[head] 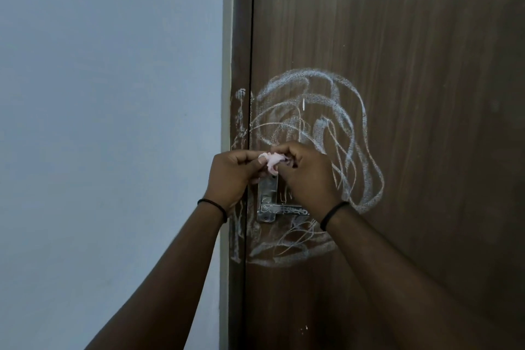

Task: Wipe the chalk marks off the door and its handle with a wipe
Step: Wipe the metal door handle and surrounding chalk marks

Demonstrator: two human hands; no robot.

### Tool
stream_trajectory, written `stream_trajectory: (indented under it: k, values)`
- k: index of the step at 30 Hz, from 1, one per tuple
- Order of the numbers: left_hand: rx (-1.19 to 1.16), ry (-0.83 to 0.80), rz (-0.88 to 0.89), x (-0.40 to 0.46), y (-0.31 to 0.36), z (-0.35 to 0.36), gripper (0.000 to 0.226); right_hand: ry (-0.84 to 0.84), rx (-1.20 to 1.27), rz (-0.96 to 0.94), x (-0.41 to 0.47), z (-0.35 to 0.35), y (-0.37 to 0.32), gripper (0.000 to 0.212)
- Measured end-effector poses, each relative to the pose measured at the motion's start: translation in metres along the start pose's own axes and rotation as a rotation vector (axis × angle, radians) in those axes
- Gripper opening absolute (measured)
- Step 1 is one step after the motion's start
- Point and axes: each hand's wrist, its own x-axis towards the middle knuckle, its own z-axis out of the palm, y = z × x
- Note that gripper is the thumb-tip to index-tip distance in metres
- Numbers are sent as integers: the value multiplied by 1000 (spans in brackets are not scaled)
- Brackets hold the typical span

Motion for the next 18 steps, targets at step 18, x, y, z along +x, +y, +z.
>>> stream_trajectory:
  k: [18]
  values:
    - [600,297,79,-5,-41,22,28,-201,-541,-247,15,36,34,16]
